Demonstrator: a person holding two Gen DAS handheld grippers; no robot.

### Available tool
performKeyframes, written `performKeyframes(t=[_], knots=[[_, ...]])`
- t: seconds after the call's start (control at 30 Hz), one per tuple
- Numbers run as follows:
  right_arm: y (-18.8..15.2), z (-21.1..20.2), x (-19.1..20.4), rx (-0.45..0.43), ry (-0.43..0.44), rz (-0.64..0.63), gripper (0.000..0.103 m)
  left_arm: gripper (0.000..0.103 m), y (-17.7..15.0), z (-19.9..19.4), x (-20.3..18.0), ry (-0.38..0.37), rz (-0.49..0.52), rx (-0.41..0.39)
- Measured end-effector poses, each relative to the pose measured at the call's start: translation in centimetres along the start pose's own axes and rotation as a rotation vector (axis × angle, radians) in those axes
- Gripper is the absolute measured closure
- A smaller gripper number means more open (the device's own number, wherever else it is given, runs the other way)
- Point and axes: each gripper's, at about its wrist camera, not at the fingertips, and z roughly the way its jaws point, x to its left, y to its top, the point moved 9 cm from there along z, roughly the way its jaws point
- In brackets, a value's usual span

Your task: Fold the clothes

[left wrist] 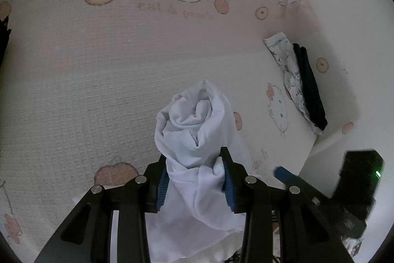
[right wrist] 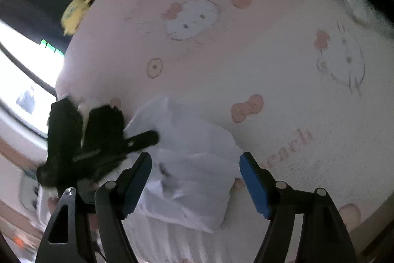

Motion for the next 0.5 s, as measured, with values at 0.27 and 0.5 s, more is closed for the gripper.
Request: performKeyframes(t=[0.27,0.5], knots=[[1.7,4.8,-1.7,0.057,0.106,0.196,0.029,0.069,-0.2,-0.1,0.0,0.009,0.003,-0.004],[2.0,7.7,-1.8,0.105,0.181,0.298,0.032,0.069,-0.3,-0.2,-0.4,0.016,0.010,-0.016]])
